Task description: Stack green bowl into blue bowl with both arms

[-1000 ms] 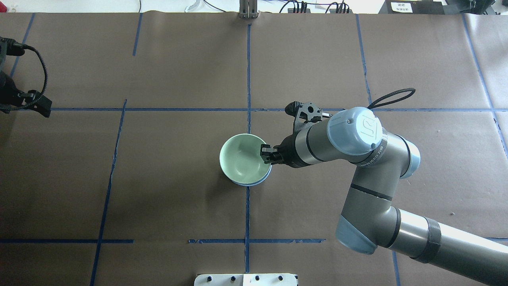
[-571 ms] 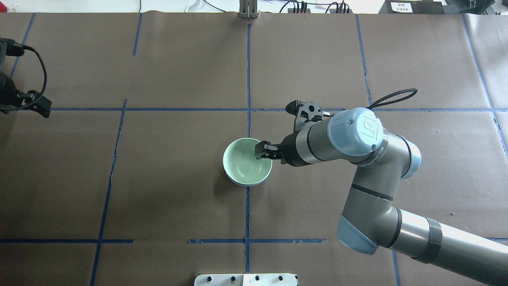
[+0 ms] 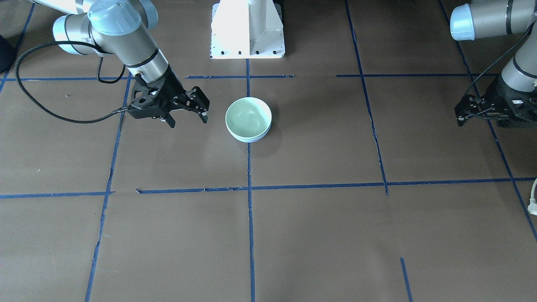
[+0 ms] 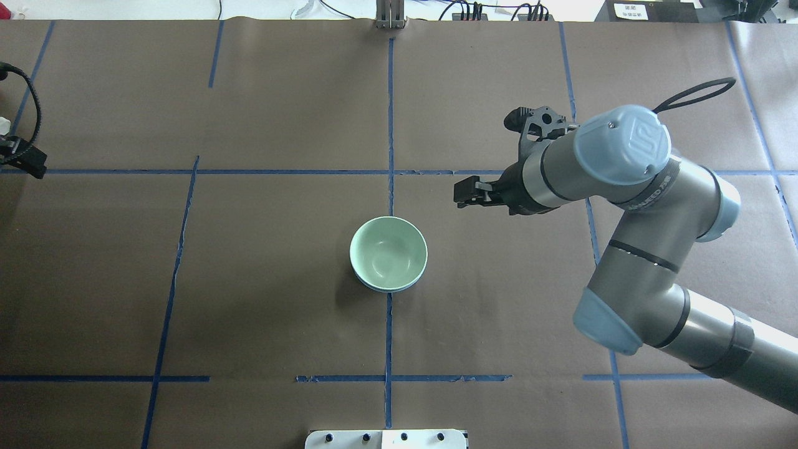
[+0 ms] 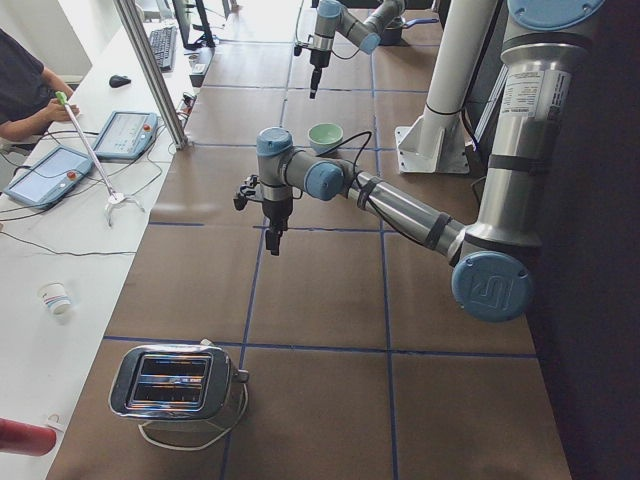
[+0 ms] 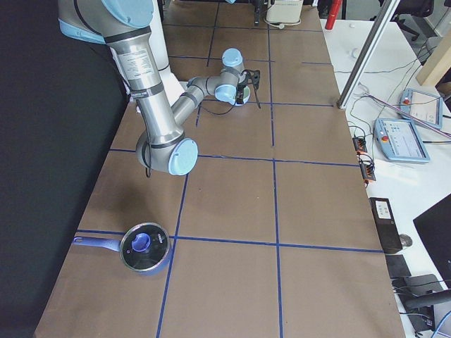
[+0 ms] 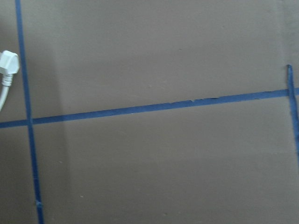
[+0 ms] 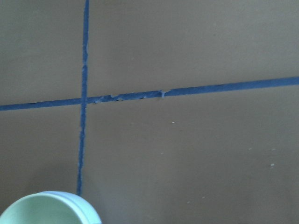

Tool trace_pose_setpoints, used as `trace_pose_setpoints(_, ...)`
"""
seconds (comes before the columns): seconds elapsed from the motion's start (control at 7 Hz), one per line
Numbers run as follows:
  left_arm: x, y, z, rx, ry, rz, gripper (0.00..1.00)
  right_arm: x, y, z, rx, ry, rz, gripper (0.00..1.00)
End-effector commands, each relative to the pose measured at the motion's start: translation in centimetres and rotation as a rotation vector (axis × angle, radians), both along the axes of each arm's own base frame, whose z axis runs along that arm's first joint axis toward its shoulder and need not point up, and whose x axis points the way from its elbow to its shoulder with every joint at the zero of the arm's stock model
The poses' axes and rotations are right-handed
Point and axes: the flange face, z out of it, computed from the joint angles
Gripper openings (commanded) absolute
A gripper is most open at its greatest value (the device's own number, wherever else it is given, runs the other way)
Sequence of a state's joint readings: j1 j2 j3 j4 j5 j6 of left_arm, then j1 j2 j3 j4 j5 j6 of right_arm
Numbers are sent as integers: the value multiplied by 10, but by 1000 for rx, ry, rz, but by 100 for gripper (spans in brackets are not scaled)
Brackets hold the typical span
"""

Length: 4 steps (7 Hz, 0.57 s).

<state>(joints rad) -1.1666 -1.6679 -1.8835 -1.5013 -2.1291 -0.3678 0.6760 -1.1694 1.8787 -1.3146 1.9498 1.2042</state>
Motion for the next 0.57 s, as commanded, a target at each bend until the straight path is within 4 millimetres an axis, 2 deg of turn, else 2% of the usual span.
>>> trace_pose_setpoints(0.0, -57, -8, 45, -11, 79, 68, 100, 86, -27, 51, 64, 117, -111, 100)
trace_pose_setpoints(0.14, -94, -7, 78, -8, 89, 90, 100, 134, -38, 87, 90, 140, -154, 100)
trace_pose_setpoints(0.29, -130, -8, 111, -4, 125, 113, 100, 199, -46, 128, 134, 143, -212, 100)
trace_pose_setpoints(0.43, -162, -6, 154, -17, 165, 128, 100, 242, -48, 156, 146, 129, -247, 100)
